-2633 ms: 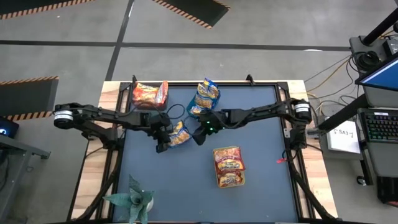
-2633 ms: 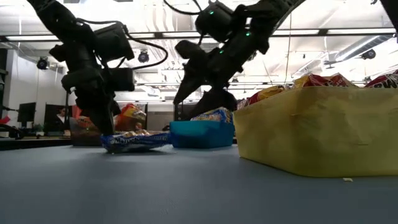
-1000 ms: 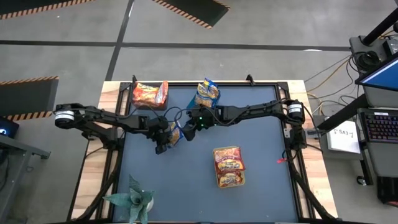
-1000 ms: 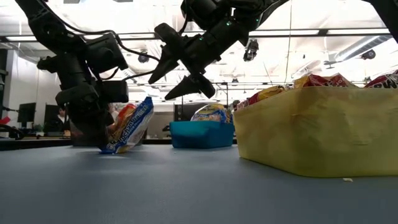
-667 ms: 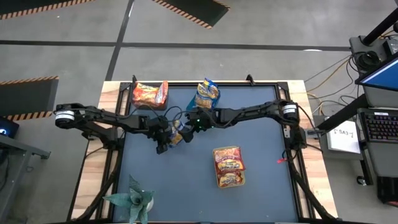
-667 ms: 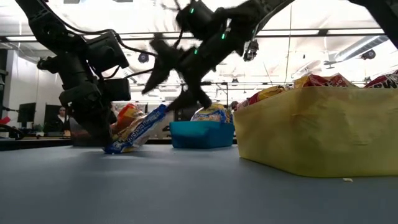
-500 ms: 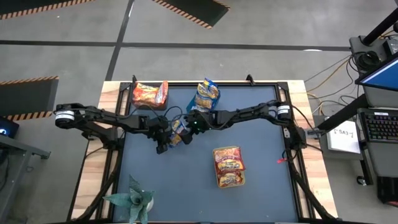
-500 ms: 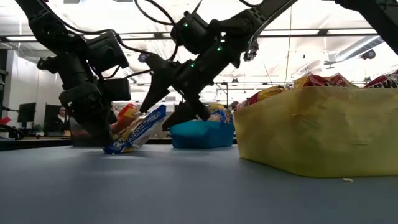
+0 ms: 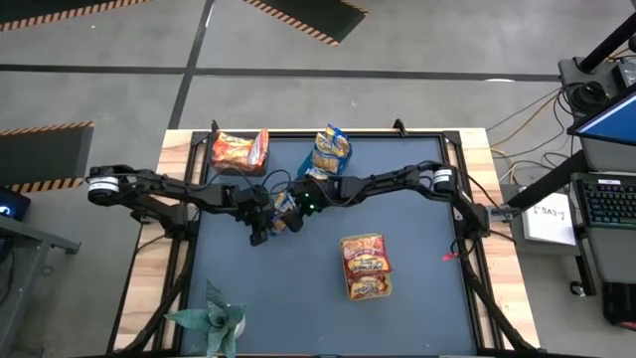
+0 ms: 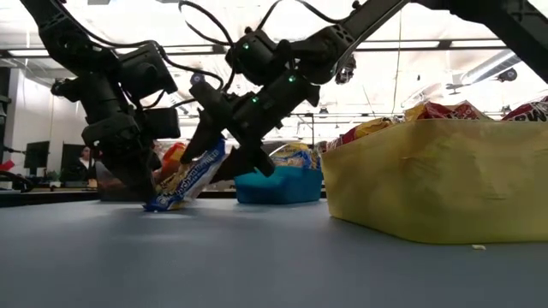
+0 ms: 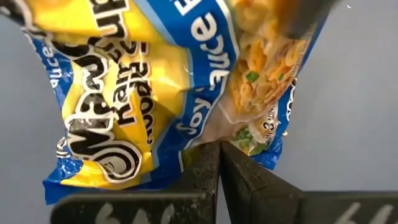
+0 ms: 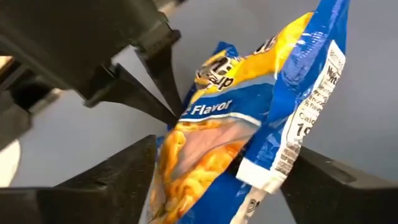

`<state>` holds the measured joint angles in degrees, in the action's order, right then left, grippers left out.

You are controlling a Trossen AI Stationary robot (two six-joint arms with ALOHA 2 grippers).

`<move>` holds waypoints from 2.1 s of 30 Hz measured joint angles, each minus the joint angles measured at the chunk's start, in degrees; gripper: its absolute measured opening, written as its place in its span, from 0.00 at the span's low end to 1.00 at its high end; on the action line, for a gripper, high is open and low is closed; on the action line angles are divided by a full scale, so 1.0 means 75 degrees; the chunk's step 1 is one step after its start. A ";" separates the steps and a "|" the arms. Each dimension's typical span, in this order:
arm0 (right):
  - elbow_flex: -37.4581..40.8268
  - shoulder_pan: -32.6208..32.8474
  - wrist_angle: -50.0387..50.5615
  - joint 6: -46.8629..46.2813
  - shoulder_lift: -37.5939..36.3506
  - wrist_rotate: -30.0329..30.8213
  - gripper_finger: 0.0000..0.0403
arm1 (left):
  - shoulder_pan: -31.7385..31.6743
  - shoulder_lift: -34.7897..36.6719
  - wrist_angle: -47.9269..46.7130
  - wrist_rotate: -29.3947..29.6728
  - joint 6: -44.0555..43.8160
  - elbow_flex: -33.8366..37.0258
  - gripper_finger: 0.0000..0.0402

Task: Sort Maruchan noodles
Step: Put the blue noodle pack into the blue bin

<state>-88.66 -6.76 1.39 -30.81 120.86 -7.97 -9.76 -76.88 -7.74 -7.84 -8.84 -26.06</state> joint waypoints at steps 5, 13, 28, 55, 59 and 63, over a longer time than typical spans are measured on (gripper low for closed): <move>0.0003 -0.0003 0.0046 0.0050 -0.0056 0.0000 0.55 | 0.0000 0.0006 0.0026 -0.0009 0.0000 0.0000 0.00; 0.0017 -0.0003 0.0600 0.0363 -0.0359 0.0024 0.32 | -0.0003 0.0181 -0.0099 -0.0023 0.0000 0.0000 0.00; 0.0020 -0.0557 0.3159 0.1725 -0.2492 0.0289 0.32 | -0.0003 0.2678 0.0088 0.0082 0.0517 -0.0006 0.00; -0.0300 -0.2518 0.4844 0.4553 -0.2252 -0.0539 0.35 | -0.0012 0.2934 0.1611 0.0940 0.1029 -0.0006 0.00; -0.0463 -0.2521 0.4740 0.4711 -0.2160 -0.0536 0.43 | -0.0012 0.2865 0.1611 0.0982 0.1029 -0.0006 0.00; -0.0538 -0.2521 0.4653 0.4723 -0.2142 -0.0516 0.54 | -0.0012 0.2828 0.1675 0.0982 0.1038 -0.0006 0.00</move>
<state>-92.70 -25.67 36.29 4.61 104.79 -11.84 -9.85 -55.67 4.82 -0.47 -1.06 -26.11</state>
